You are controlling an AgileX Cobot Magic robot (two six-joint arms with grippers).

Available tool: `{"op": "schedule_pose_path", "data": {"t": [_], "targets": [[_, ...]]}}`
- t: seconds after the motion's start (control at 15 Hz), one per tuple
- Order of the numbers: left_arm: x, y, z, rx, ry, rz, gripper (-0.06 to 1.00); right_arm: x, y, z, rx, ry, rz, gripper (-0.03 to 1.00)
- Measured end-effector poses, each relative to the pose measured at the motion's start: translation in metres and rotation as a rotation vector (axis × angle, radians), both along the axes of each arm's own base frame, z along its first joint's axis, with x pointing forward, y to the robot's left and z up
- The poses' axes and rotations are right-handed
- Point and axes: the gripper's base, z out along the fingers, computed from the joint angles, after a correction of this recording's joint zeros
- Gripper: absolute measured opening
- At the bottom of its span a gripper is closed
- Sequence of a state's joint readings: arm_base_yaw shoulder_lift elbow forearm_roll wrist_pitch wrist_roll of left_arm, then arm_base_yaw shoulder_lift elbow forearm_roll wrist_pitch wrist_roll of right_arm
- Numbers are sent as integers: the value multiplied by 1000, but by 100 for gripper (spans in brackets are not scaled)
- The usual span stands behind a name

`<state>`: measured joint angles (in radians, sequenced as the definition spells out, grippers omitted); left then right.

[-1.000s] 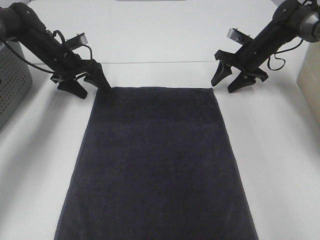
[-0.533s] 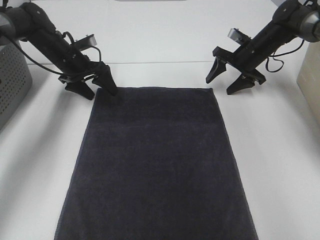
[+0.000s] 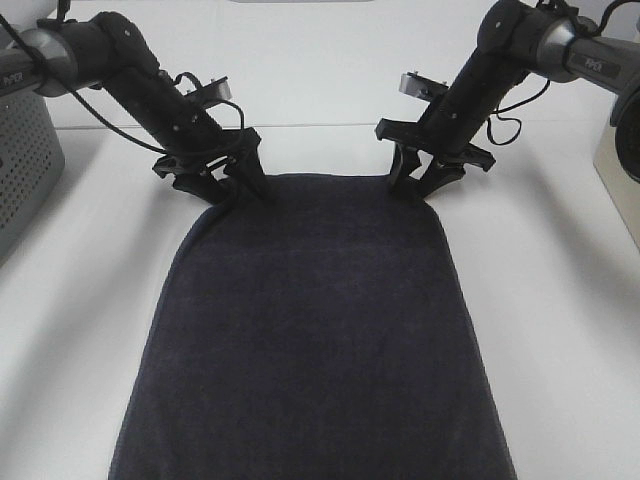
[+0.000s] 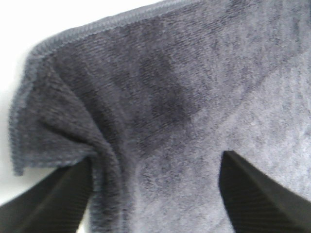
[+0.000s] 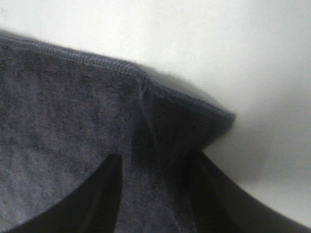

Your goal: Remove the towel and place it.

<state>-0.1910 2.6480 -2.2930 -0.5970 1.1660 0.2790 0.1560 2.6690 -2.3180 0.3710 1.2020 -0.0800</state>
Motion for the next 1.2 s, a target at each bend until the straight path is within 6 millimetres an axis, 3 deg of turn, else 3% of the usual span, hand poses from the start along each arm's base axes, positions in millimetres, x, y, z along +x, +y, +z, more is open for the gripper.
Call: {"op": "schedule_pose_path", "data": {"t": [0.13,0.2,0.27,0.33,0.53,0.8,1.07,1.2], "targets": [[0,2,-3,20,0,-1,52,0,-3,-1,-42,-5,-7,28],[0,3,-6,35,-1,-3,40,1,-5,-2,-65,-10,-4,11],[2,4,-7,51,-16,-3,14,1,-5,-3,-71,-10,-3,2],[3,4,-8,56,-32,-6,4,1,-5,-3,-72,-9,-3,1],[5,4,-6,66,-82,-35,2,2,-5,0,-73,-18,-1,1],[23,2,21,66,-278,-51,1,19,-5,13,-94,-140,-1,1],[38,3,40,61,-442,15,1,39,-3,50,-64,-358,-34,1],[44,4,43,64,-512,47,1,46,-3,57,-54,-442,-52,1]]}}
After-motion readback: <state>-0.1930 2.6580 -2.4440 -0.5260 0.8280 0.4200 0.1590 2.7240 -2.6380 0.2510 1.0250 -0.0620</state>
